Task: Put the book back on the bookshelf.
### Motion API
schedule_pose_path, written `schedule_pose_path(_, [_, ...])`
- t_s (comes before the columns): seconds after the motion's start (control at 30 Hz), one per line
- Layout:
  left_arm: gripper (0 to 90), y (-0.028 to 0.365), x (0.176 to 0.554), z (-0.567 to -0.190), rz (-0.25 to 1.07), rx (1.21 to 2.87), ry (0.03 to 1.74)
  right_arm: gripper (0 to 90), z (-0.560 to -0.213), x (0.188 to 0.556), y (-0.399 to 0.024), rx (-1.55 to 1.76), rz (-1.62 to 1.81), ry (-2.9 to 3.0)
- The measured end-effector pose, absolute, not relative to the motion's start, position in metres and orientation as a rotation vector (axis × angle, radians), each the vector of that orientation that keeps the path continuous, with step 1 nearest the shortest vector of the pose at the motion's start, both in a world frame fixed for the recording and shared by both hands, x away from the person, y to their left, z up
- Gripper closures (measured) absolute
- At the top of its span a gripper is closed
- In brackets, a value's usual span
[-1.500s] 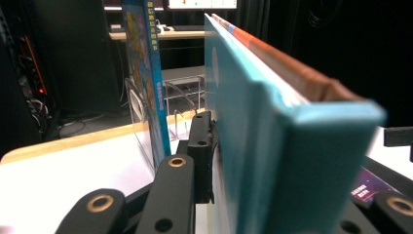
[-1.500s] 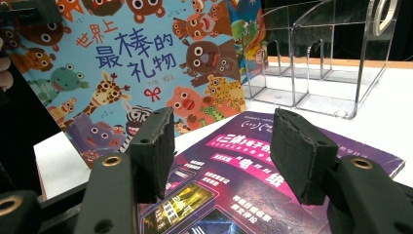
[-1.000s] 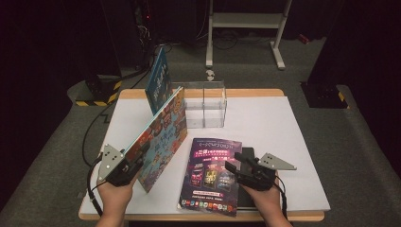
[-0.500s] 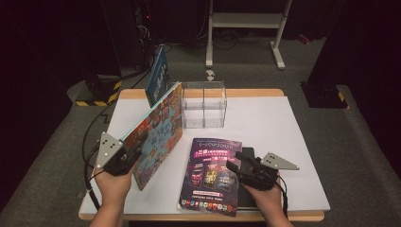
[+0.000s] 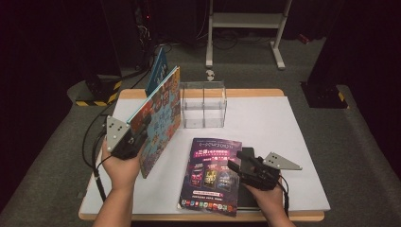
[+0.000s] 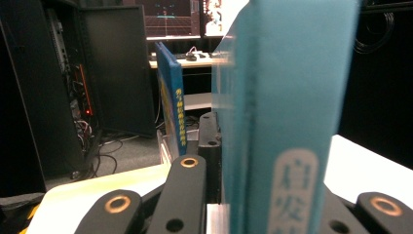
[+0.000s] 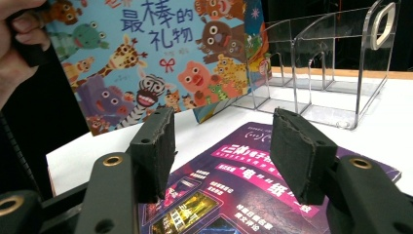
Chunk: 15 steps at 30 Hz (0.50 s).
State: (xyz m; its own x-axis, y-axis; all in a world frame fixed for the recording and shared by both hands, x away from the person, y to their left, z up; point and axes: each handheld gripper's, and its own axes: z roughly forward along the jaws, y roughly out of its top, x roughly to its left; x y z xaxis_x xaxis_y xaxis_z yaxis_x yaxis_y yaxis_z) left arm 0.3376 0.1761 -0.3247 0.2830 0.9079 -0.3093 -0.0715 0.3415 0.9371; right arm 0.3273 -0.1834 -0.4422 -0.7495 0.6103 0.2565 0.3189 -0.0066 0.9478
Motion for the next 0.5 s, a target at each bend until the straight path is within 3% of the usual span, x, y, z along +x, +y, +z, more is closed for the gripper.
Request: schedule_pose_path(0.5, [81.3, 0.155, 0.384, -0.323, 0.895, 0.934, 1.121, 42.3, -0.441, 0.326, -0.183, 0.964, 1.845, 2.041])
